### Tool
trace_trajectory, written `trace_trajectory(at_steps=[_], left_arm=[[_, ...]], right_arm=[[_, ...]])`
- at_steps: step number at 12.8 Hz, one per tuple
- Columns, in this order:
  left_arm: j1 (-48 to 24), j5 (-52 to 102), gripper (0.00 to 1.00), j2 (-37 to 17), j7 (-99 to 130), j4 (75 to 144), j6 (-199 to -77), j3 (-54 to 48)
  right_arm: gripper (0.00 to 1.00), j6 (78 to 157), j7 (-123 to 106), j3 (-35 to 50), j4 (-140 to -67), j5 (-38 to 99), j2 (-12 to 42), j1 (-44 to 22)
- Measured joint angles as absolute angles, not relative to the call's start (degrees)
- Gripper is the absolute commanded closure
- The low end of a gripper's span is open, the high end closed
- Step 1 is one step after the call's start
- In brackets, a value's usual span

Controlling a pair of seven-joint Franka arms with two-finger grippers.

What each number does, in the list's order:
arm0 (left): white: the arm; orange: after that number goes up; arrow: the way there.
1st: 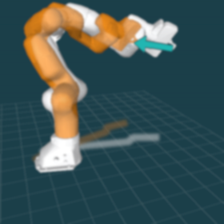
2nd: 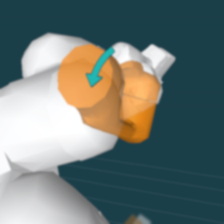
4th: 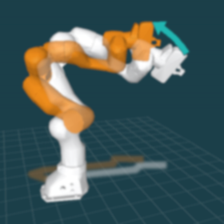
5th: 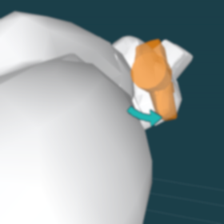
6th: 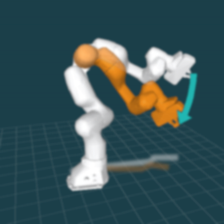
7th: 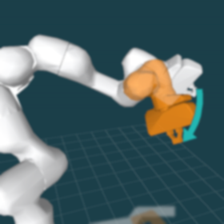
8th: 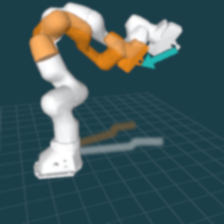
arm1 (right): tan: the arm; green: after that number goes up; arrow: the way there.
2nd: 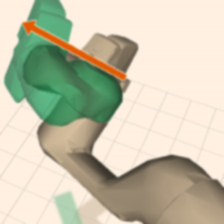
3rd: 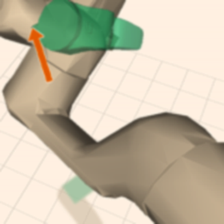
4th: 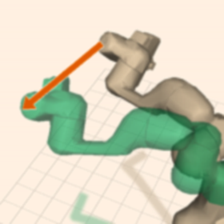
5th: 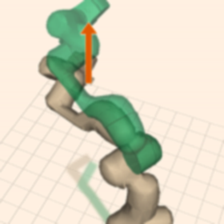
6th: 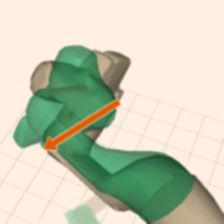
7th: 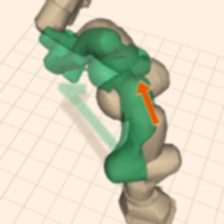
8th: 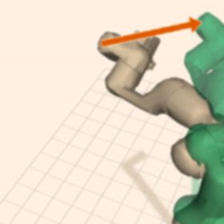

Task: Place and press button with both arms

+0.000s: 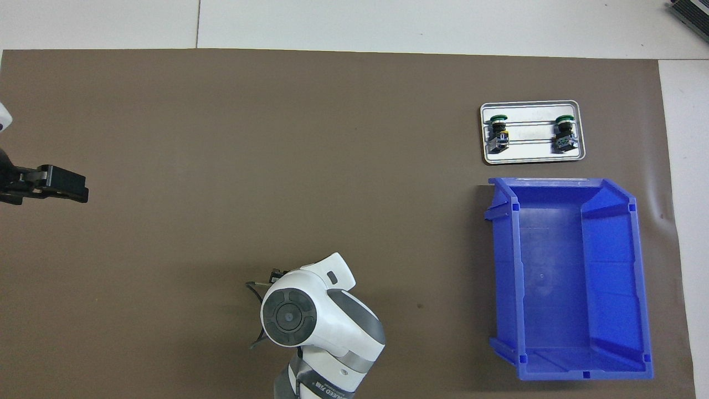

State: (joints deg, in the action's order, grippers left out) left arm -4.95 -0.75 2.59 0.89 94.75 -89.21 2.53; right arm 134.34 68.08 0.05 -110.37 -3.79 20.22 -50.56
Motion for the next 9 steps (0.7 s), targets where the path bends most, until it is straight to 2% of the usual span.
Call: trace_trajectory(at_steps=[1, 2, 3, 4, 5, 9], left_arm=[[-4.95, -0.75, 0.00, 2.59, 0.89, 94.75, -89.21, 2.53], [-4.95, -0.75, 0.00, 2.59, 0.89, 94.75, -89.21, 2.53], [-4.95, -0.75, 0.00, 2.59, 0.89, 94.75, -89.21, 2.53], [-4.95, -0.75, 0.00, 2.59, 0.89, 94.75, -89.21, 2.53], [-4.95, -0.75, 0.00, 2.59, 0.89, 94.75, -89.21, 2.53], [-4.95, -0.75, 0.00, 2.59, 0.89, 94.75, -89.21, 2.53]], right_arm=[[0.05, 134.34, 68.08, 0.06, -110.39, -3.79, 20.22, -50.60], [0.13, 134.34, 68.08, 0.06, -110.47, -3.79, 20.22, -50.78], [0.40, 134.33, 68.08, 0.07, -110.60, -3.80, 20.22, -51.09], [0.83, 134.33, 68.08, 0.07, -110.73, -3.80, 20.23, -51.37], [1.00, 134.33, 68.08, 0.07, -110.83, -3.80, 20.23, -51.51], [1.00, 134.34, 68.13, -0.09, -110.77, -4.07, 20.17, -51.42]])
